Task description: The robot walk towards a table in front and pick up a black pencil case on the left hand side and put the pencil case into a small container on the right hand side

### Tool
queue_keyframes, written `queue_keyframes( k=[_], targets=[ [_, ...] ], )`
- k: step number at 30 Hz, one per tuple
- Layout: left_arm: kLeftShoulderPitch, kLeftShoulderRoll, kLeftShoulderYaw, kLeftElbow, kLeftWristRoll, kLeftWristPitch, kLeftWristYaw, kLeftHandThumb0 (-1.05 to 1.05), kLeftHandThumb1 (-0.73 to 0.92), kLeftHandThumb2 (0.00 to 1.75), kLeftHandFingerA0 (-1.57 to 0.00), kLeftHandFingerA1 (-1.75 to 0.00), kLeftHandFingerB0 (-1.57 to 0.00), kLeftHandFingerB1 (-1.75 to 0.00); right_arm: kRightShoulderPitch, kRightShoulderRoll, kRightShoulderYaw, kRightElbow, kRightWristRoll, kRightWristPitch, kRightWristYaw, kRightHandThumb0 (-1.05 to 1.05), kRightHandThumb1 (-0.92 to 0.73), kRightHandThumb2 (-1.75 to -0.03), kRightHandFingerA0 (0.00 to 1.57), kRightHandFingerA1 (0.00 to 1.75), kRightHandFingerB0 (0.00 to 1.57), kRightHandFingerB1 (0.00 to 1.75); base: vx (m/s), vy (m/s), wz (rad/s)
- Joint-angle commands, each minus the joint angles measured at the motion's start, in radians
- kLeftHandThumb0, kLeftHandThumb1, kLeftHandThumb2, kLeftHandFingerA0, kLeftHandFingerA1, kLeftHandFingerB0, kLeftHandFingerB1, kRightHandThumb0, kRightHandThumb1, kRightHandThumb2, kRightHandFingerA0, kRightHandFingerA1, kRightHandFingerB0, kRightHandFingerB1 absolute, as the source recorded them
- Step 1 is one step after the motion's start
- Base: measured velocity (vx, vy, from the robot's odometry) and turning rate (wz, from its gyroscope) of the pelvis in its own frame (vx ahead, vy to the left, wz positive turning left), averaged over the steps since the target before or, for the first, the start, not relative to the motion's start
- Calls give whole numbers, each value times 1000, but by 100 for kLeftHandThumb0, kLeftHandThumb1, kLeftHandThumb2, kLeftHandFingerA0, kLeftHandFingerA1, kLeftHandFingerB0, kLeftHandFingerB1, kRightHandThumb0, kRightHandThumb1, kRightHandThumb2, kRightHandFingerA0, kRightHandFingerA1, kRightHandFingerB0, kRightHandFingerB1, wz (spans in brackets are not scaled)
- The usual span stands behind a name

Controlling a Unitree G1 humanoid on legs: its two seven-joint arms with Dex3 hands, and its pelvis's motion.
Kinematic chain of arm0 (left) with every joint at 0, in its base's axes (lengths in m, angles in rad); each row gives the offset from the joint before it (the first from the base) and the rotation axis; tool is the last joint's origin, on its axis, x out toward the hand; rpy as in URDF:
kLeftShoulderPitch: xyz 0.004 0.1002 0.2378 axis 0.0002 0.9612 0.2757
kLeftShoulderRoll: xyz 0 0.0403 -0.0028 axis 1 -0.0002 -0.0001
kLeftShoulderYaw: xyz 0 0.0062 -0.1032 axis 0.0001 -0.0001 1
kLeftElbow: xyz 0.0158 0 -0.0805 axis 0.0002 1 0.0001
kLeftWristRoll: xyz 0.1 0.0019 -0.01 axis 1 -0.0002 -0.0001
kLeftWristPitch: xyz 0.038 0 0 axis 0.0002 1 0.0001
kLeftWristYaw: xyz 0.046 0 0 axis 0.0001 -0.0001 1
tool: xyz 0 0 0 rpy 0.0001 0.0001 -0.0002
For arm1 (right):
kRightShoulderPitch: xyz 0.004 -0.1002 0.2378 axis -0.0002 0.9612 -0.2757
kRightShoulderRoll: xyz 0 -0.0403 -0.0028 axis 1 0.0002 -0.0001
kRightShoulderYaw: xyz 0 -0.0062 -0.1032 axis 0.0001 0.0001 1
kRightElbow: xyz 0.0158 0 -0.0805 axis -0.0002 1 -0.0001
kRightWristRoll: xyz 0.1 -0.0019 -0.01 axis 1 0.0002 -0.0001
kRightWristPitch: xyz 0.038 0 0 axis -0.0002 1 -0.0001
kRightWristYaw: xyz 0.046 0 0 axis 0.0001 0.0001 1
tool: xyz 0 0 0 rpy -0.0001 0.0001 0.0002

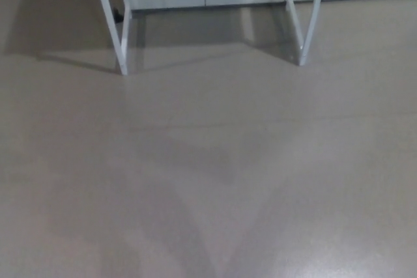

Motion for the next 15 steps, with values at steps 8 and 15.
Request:
queue_keyframes(
  k=[8, 15],
  targets=[
    [-3, 40, -14, 12, 13, -21, -7, -10, 31, 80, -29, -56, -19, -49, 2, -6, 2, 1, 6, -20, 3, -10, -32, -83, 35, 61, 26, 56, 190, 124, 1],
    [-2, 43, -23, 11, 22, -30, 9, -13, 48, 54, -42, -40, -32, -32, 7, -7, 10, -11, -5, -18, -9, -20, -47, -58, 47, 54, 35, 44, 225, -132, 8]
  ],
)
